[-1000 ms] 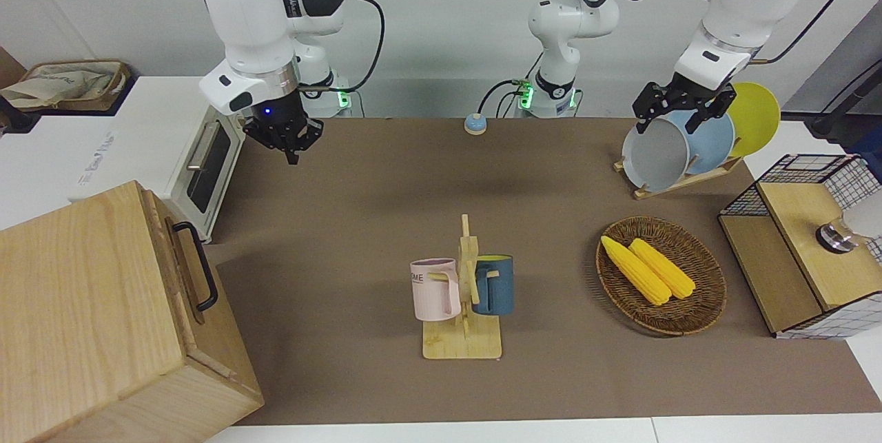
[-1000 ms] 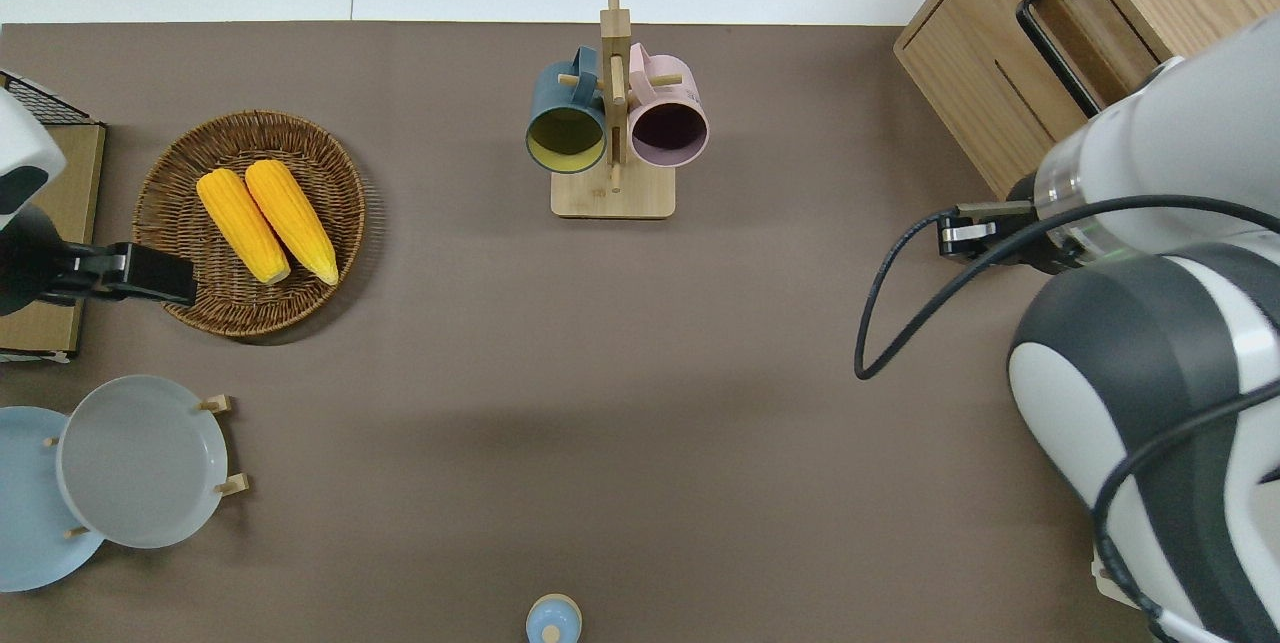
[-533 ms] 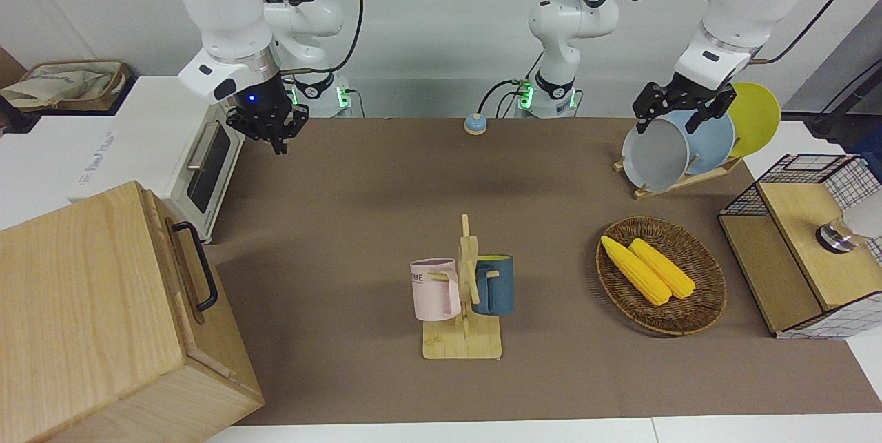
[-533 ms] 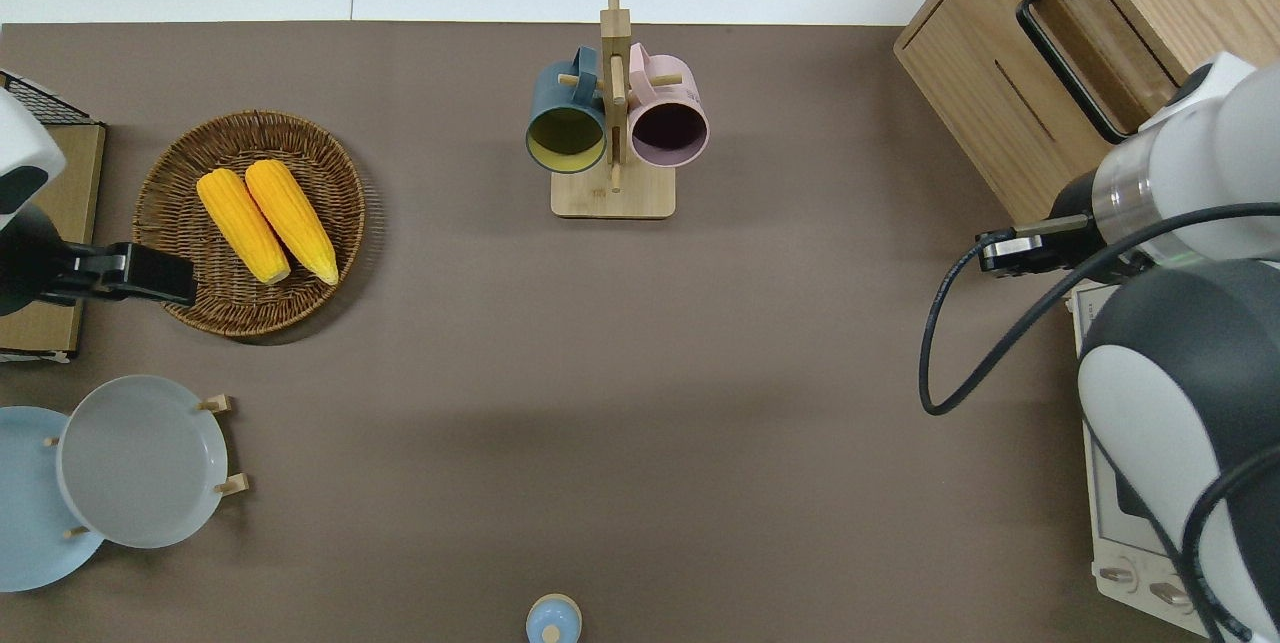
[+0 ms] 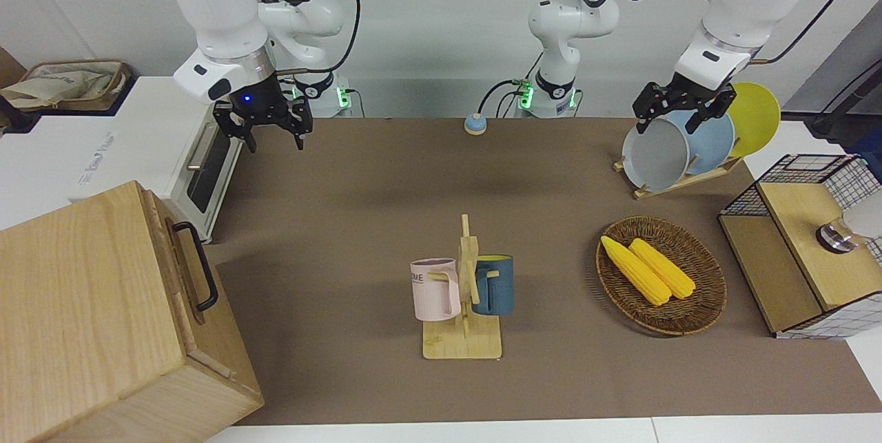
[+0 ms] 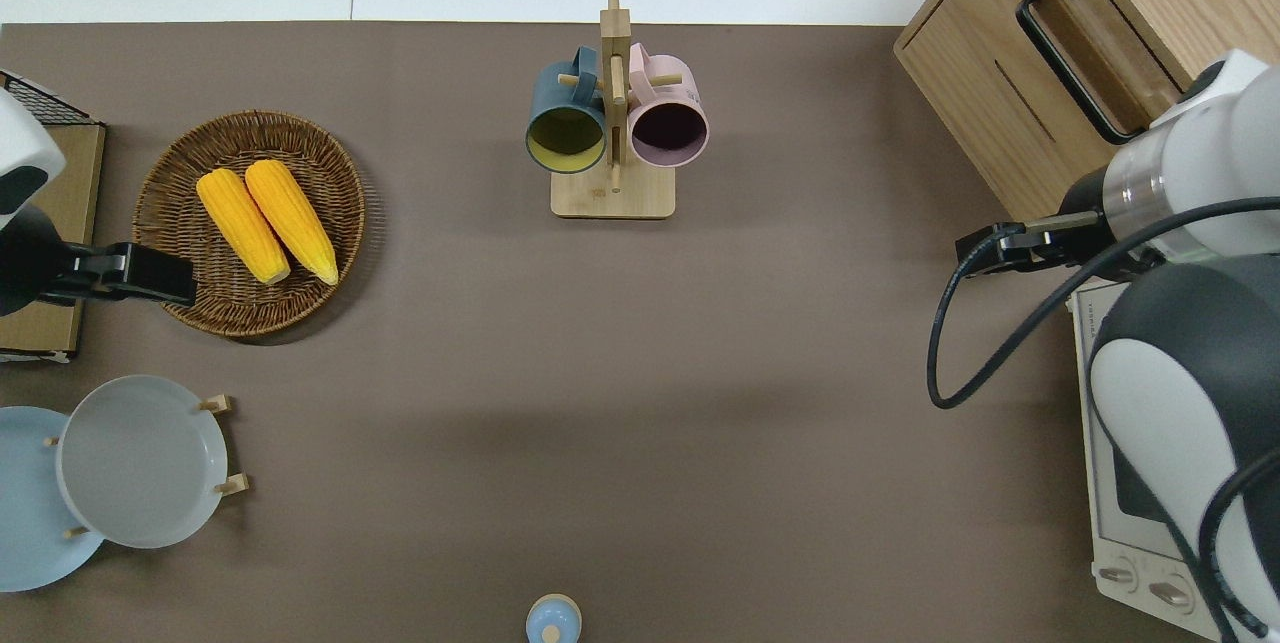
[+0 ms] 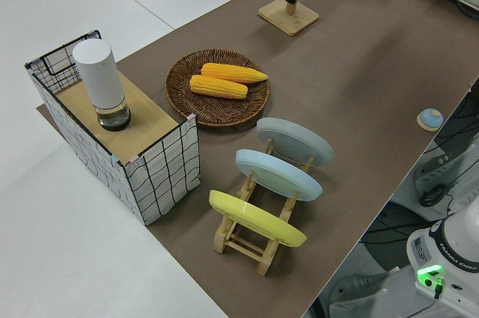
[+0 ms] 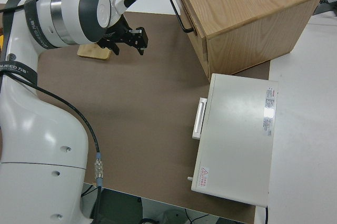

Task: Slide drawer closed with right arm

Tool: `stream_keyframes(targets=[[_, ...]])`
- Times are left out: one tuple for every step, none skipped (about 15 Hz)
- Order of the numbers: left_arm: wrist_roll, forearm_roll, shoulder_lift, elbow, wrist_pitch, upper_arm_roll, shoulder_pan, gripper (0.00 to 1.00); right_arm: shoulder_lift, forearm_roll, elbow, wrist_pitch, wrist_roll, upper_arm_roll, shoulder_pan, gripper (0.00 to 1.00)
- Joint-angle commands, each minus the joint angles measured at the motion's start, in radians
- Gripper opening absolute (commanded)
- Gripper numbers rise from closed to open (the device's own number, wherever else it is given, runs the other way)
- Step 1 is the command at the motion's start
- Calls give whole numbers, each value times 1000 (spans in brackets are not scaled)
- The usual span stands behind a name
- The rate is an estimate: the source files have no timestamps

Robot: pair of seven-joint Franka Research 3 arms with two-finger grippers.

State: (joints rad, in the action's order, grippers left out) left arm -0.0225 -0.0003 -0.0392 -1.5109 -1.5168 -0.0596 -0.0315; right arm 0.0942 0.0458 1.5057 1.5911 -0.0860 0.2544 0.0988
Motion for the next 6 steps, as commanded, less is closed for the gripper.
stream_keyframes(targets=[[-10,17,-11,26,20,-6,-4,993,21,-20,-41,-3,37,9,24,985],[-10,17,-11,26,20,-6,-4,993,21,-5,-41,-5,34,11,22,985],[-10,17,-11,26,20,-6,-4,993,21,-10,-42,-6,31,11,16,985],[-10,17,-11,26,20,-6,-4,993,21,-7,-41,-10,29,11,13,985],[-10,17,-11,24,20,-6,-4,993,21,-7,-41,-11,29,11,16,985],[-10,17,-11,26,20,-6,-4,993,21,-6,-42,-11,31,11,16,985]])
